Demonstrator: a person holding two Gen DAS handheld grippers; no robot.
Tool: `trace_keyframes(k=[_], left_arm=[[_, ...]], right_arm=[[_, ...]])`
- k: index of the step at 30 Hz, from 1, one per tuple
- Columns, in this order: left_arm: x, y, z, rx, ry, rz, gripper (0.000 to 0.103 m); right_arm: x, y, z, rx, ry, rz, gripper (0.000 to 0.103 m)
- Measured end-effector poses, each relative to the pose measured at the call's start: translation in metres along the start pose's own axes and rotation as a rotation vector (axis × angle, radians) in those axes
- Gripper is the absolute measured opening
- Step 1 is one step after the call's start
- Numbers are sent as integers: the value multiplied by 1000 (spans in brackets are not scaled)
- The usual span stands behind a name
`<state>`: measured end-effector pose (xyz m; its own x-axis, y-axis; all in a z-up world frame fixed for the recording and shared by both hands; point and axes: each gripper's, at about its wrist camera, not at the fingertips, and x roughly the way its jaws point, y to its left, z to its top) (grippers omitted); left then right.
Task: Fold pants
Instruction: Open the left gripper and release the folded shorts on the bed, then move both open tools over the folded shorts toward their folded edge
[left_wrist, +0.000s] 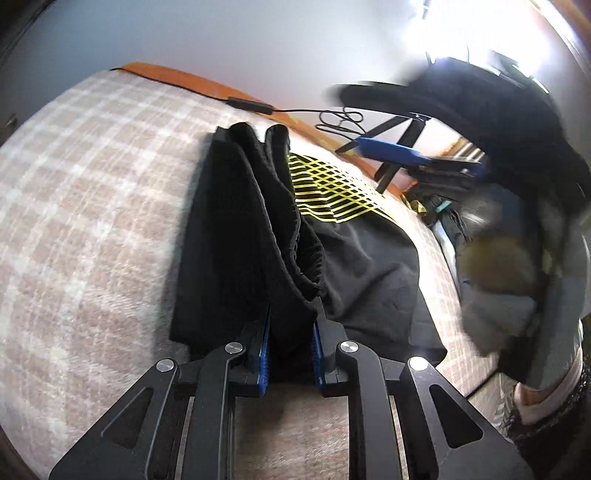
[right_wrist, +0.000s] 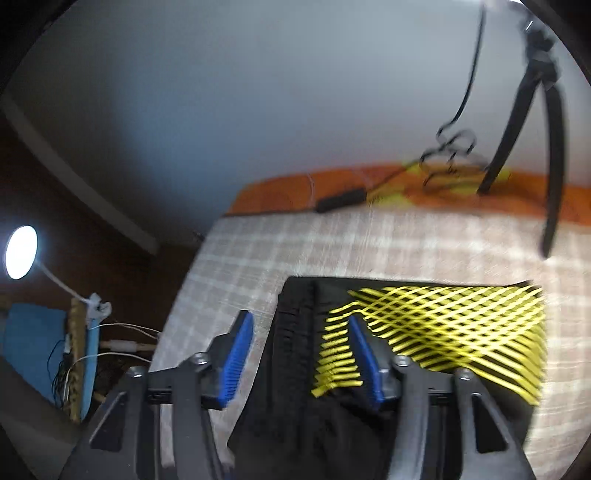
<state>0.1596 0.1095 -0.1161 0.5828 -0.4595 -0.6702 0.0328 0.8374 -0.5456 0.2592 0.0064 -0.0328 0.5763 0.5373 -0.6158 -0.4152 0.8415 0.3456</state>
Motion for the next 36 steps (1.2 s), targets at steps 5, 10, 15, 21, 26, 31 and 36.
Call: trace_keyframes(k=[5, 10, 15, 21, 26, 31, 36], left_arm=[[-6, 5, 1, -16, -7, 6, 16], [-1, 14, 7, -61, -9, 54, 25], [-23, 20, 10, -88, -66, 163, 39], [-19, -16, 20, 85, -108, 237, 42], [14, -34, 24, 209, -63, 367, 47], [18, 2, 27, 95, -39, 413, 50], [3, 11, 19, 82, -59, 414, 54]], right_arm=[[-46, -26, -38, -69, -11, -69, 58], [-68, -55, -94, -146, 19, -189, 58], [-73, -65, -128, -193, 30, -233, 58], [-76, -67, -142, -205, 0, -240, 58], [-76, -69, -147, -193, -2, -218, 59], [-76, -72, -145, -204, 1, -208, 63], [-65, -75, -145, -206, 36, -200, 63]])
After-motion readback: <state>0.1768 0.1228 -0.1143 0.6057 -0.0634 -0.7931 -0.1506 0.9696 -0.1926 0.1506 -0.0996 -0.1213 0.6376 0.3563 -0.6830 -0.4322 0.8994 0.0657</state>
